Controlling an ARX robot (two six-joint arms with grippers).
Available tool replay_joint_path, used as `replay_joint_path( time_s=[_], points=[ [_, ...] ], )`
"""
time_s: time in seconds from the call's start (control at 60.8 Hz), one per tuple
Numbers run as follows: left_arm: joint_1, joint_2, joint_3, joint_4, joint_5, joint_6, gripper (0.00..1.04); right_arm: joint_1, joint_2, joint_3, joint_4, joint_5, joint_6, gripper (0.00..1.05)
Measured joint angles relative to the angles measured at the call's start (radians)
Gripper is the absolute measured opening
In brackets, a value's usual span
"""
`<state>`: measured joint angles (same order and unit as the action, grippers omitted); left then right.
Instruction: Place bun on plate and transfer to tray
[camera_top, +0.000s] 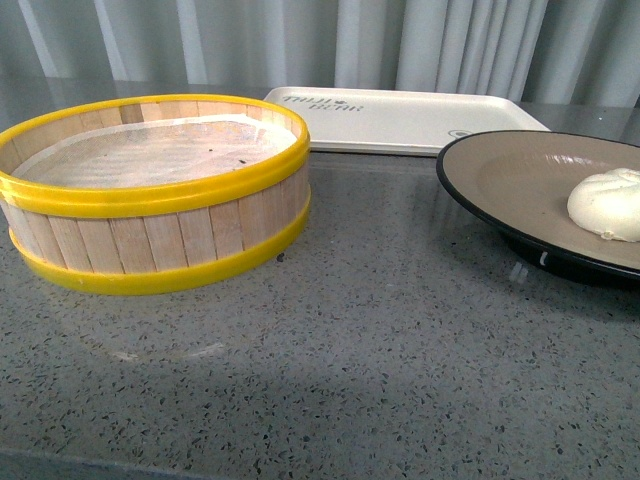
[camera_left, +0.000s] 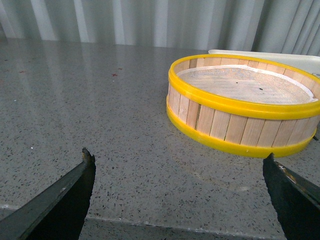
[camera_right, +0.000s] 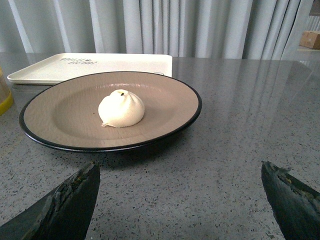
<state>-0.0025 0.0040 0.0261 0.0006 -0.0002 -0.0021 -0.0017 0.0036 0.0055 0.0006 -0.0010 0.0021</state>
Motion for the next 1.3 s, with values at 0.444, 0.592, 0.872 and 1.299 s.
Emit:
replay_joint_path(
  time_s=[0.444,0.592,0.872,1.299],
  points=[
    [0.0,0.0,0.0,0.0,0.0,0.0,0.98,-0.13,0.387,0.188,0.048,0.105,-0.172,0.96],
    [0.0,0.0,0.0,0.0,0.0,0.0,0.98,-0.336,0.583,0.293,0.177,-0.108,-0.068,0.96],
    [0.0,0.0,0.0,0.0,0.0,0.0,0.98,-0.489,0.926,0.462,0.277,-0.392,0.382,0.96],
    [0.0,0.0,0.0,0.0,0.0,0.0,0.98,-0.353,1.186,0.518,0.359,-0.535,0.964,0.96]
  ],
)
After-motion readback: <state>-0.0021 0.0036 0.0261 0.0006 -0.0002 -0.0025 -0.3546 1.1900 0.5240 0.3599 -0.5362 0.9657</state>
